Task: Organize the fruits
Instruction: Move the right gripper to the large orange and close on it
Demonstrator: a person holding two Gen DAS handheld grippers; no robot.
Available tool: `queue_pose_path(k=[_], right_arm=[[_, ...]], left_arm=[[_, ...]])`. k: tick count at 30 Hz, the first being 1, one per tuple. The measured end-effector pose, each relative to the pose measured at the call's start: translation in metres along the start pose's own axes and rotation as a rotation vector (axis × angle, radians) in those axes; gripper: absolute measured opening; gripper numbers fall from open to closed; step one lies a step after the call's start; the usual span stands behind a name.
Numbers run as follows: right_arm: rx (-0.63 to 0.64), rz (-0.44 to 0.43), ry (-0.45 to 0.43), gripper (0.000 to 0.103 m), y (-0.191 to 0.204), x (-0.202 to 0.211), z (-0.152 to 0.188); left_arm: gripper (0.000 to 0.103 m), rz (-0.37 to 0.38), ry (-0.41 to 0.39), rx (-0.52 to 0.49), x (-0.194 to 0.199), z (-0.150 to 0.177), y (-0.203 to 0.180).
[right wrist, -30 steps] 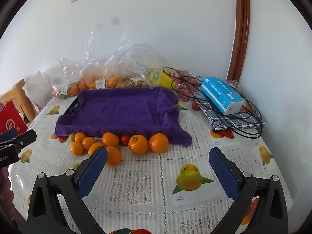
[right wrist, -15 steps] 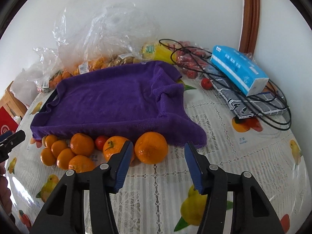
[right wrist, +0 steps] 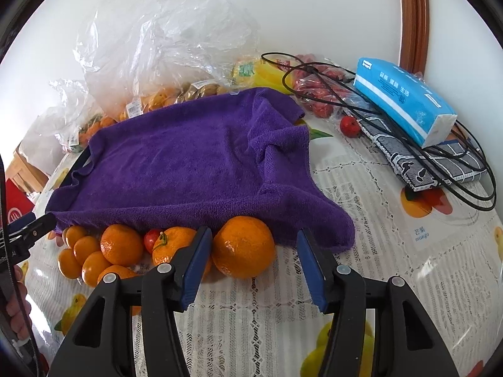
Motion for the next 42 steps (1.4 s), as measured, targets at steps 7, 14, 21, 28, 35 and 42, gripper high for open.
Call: queue_pose_path(k=[7, 14, 21, 28, 35, 42], right_arm=[[0.029, -0.012, -0.024, 0.037, 0.0, 0.01, 0.004], [0.034, -0.007, -0.008, 0.045, 0.001, 0.004, 0.004], [0.006, -0.01, 0.001, 0.061, -0.007, -0.004, 0.002], [0.027, -0.025, -0.022, 0.041, -0.003, 0.003, 0.004], [-0.012, -0.024, -0.04, 0.039, -0.018, 0.011, 0.003], [0.06, 0.057, 0.044, 0.045, -0.009, -0.006, 0.01]], left_arm=[[0.102, 0.024, 0.012, 0.069, -0.003, -0.002, 0.015], [0.102, 0.038, 0.008, 0.091, -0.001, -0.002, 0.018], [0.102, 0.037, 0.026, 0.097, -0.004, 0.0, 0.018], [0.102, 0.036, 0.033, 0.103, -0.005, 0.0, 0.02], [0.102, 0.032, 0.047, 0.112, -0.01, 0.002, 0.021], [0.102, 0.034, 0.048, 0.102, -0.01, 0.003, 0.02]])
Point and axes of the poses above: each gripper's, at about its wrist camera, not at the fingertips, and x roughly against the way its jaws point, y to its left, z to its underside, the point moved 2 cm from there along -x, roughly the way its jaws point, and after that the axes turned 2 degrees about -z, right-handed, at the moved point
